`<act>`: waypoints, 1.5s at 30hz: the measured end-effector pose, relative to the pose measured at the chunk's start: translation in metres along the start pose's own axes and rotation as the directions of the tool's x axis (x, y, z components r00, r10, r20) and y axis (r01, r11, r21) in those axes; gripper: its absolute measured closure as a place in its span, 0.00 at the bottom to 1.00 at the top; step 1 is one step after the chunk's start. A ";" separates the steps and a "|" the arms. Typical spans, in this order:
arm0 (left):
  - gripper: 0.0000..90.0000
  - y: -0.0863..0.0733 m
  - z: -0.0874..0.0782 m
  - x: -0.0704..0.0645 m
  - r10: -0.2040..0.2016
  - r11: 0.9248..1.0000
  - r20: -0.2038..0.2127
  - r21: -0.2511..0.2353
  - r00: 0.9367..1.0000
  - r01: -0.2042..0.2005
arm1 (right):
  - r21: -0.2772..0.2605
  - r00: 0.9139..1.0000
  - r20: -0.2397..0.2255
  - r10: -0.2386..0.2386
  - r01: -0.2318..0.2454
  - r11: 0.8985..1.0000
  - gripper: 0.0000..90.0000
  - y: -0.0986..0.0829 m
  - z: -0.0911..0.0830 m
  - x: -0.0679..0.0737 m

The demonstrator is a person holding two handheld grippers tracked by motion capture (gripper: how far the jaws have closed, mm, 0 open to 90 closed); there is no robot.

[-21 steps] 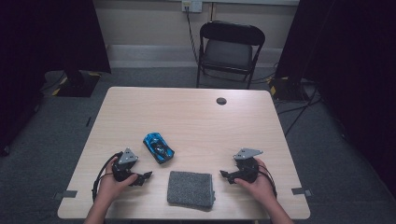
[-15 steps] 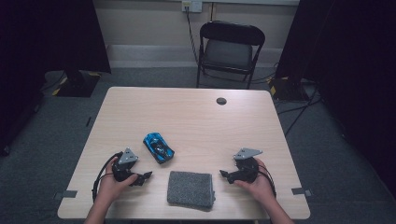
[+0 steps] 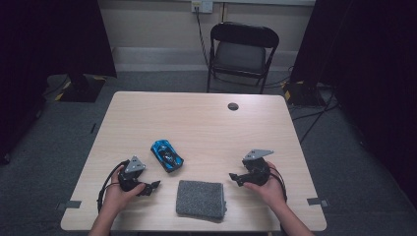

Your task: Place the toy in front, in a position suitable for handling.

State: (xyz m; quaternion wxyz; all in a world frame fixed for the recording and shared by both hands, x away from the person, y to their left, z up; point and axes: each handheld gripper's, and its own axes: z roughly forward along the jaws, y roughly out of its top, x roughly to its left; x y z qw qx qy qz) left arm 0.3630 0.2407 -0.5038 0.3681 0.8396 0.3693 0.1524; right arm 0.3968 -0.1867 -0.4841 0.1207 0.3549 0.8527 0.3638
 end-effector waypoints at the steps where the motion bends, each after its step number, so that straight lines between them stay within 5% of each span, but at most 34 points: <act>1: 0.12 0.000 0.001 0.000 -0.005 1.000 0.001 -0.002 1.000 0.005 | 0.009 1.000 -0.007 -0.002 0.002 1.000 0.24 0.009 0.002 0.004; 4: 0.11 0.001 0.001 0.000 -0.004 1.000 -0.001 0.003 1.000 0.004 | 0.017 0.999 -0.011 -0.038 0.039 0.999 0.24 0.020 0.006 0.009; 9: 0.11 0.001 0.001 0.000 -0.003 1.000 -0.001 0.003 1.000 0.003 | 0.007 0.999 -0.050 -0.008 0.008 1.000 0.25 0.032 0.012 0.014; 23: 0.11 0.001 0.001 0.000 -0.003 1.000 -0.001 0.003 1.000 0.003 | 0.012 0.993 -0.098 -0.063 0.064 0.998 0.23 0.073 0.036 0.035; 45: 0.10 0.001 0.001 0.000 -0.003 1.000 -0.001 0.006 1.000 0.003 | 0.005 0.992 -0.120 -0.024 0.025 1.000 0.20 0.114 0.073 0.060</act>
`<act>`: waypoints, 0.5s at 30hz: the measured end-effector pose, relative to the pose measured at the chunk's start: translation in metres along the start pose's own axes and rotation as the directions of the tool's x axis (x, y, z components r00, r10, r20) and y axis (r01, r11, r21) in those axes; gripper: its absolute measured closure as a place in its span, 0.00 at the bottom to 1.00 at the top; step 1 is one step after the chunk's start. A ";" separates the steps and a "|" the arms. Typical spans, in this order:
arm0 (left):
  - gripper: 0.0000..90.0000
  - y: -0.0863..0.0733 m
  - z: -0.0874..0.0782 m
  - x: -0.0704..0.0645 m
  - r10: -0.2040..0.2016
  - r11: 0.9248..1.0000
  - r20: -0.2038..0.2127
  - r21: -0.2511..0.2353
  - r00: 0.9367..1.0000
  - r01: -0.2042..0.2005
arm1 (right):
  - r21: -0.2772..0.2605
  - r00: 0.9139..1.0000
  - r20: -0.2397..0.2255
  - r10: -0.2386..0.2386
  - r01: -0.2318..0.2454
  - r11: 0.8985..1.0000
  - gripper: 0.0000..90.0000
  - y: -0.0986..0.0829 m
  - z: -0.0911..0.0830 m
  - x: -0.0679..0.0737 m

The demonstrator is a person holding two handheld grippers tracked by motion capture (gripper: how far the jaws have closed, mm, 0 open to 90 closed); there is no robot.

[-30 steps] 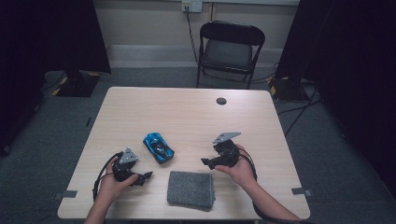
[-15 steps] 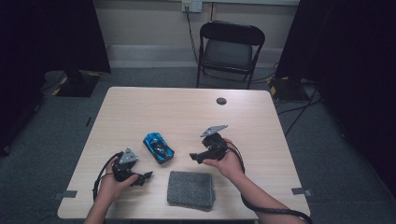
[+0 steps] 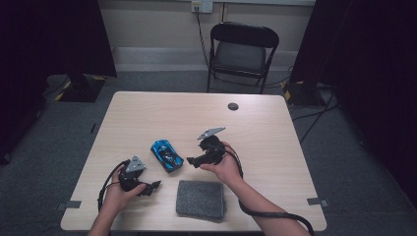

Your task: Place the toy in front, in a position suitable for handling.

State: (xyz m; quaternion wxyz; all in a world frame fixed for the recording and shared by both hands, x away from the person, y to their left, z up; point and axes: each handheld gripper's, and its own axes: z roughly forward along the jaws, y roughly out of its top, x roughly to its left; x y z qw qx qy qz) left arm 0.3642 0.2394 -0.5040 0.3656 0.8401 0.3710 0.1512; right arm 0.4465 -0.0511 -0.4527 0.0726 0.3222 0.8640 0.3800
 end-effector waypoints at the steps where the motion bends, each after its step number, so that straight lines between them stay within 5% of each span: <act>1: 0.10 0.000 0.000 0.000 0.005 1.000 0.000 0.001 1.000 -0.005 | -0.004 1.000 0.000 0.002 -0.002 1.000 0.20 0.002 0.002 0.001; 8: 0.09 0.000 0.000 0.000 0.006 1.000 0.000 0.001 1.000 -0.006 | -0.009 1.000 0.007 0.002 -0.002 1.000 0.19 0.013 0.013 0.009; 10: 0.09 0.000 0.001 0.000 0.005 1.000 0.000 0.000 1.000 -0.005 | -0.017 1.000 -0.026 0.005 -0.006 1.000 0.12 0.016 0.016 0.011; 15: 0.08 0.001 0.001 0.000 0.001 1.000 0.001 0.001 1.000 -0.001 | -0.017 0.999 -0.047 -0.023 0.022 1.000 0.14 0.021 0.021 0.017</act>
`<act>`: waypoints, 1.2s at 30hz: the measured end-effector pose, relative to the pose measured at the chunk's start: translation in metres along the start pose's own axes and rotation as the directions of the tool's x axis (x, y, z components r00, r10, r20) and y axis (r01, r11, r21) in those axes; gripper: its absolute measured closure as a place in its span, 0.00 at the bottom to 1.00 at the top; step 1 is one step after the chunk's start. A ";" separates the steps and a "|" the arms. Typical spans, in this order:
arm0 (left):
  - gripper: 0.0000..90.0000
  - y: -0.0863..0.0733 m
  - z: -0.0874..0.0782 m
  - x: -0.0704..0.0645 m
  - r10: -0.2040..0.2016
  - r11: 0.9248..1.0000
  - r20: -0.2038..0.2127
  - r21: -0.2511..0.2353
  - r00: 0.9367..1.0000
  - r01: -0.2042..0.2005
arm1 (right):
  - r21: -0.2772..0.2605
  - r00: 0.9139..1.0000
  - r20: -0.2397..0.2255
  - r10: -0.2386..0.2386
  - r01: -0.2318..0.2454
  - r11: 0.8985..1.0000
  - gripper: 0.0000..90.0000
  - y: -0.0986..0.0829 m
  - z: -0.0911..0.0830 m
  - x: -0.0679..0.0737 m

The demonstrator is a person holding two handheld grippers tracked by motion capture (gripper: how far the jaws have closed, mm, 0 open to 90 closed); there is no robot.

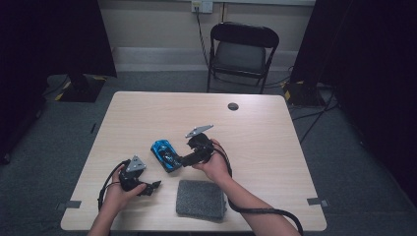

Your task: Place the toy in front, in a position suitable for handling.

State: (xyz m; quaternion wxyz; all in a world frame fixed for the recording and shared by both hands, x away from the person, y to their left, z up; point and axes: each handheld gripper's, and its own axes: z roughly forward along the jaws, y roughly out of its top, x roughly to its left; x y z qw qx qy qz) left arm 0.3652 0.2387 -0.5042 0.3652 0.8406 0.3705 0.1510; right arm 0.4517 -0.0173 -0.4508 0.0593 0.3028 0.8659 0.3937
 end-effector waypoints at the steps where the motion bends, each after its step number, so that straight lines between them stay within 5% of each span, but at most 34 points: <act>1: 0.08 0.000 0.000 0.000 0.000 1.000 0.000 0.001 1.000 0.000 | 0.001 1.000 -0.011 -0.005 0.005 1.000 0.14 0.001 0.001 0.001; 14: 0.07 0.000 0.000 0.000 0.003 1.000 -0.001 0.004 1.000 -0.003 | -0.024 0.999 -0.030 -0.023 0.022 0.999 0.18 0.014 0.019 0.014; 20: 0.07 0.001 0.001 0.001 0.007 1.000 -0.001 0.005 1.000 -0.007 | -0.023 0.998 -0.049 0.027 -0.028 0.999 0.24 0.016 0.031 0.019; 27: 0.07 0.001 0.001 0.001 0.008 1.000 -0.001 0.006 1.000 -0.008 | -0.016 0.999 0.017 0.049 -0.048 0.999 0.27 0.015 0.047 0.019; 36: 0.06 0.001 0.001 0.001 0.002 1.000 0.002 0.005 1.000 -0.002 | 0.010 0.998 0.017 0.055 -0.055 0.998 0.24 0.016 0.059 0.026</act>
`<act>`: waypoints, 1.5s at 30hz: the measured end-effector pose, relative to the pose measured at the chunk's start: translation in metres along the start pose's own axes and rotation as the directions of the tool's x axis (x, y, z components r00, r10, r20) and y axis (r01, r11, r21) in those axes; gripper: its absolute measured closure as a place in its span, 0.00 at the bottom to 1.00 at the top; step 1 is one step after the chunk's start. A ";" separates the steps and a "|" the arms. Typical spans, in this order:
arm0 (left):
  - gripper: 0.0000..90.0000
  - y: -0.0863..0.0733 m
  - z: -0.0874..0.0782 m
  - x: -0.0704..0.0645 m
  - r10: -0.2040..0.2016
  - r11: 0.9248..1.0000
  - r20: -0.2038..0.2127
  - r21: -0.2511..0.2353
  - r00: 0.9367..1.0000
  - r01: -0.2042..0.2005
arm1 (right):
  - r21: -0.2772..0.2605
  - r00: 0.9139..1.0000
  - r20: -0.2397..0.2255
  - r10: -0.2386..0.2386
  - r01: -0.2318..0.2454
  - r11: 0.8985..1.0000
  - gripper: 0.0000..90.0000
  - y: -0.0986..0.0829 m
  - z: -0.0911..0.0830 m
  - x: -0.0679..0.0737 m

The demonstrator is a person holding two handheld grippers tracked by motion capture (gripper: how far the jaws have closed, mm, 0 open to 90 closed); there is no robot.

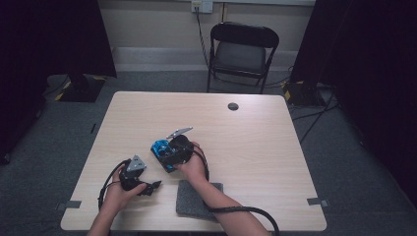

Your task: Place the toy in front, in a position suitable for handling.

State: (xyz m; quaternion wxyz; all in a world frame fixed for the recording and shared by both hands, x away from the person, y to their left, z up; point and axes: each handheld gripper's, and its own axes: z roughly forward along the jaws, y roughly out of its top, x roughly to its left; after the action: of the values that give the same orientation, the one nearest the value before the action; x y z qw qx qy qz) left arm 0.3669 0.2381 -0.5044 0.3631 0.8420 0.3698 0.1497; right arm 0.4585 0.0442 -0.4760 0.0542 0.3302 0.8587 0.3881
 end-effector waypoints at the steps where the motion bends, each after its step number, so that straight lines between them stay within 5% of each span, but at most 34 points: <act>1: 0.06 0.000 0.000 0.000 0.000 1.000 0.000 0.000 1.000 0.000 | 0.018 1.000 0.015 -0.007 0.006 1.000 0.24 -0.001 0.004 0.002; 8: 0.06 0.000 0.000 0.000 0.000 1.000 0.000 0.000 1.000 0.000 | 0.029 0.999 0.035 -0.010 0.009 1.000 0.23 -0.005 0.012 0.003; 11: 0.06 0.000 0.000 0.000 0.001 1.000 0.002 0.001 1.000 -0.001 | 0.028 0.999 0.032 0.025 -0.026 0.999 0.25 -0.006 0.014 0.003; 18: 0.06 0.000 0.000 0.000 0.002 1.000 0.003 0.001 1.000 -0.002 | 0.030 0.995 0.097 0.022 -0.025 0.999 0.25 -0.009 0.016 0.011; 25: 0.06 0.000 0.000 0.000 0.002 1.000 0.002 0.001 1.000 -0.002 | 0.101 0.984 0.164 -0.064 0.048 0.994 0.22 -0.009 0.022 0.021; 34: 0.06 0.000 0.000 0.000 0.002 1.000 0.002 0.001 1.000 -0.002 | 0.070 0.985 0.157 -0.069 0.058 0.996 0.18 -0.012 0.023 0.018; 45: 0.06 0.000 0.000 0.000 0.003 1.000 0.002 0.001 1.000 -0.003 | 0.057 0.984 0.173 -0.050 0.040 0.998 0.28 -0.011 0.019 0.020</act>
State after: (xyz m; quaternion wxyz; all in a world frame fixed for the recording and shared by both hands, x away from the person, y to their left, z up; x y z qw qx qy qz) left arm 0.3673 0.2382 -0.5043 0.3627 0.8429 0.3684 0.1490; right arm 0.4444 0.0631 -0.4936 0.1292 0.3447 0.8680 0.3332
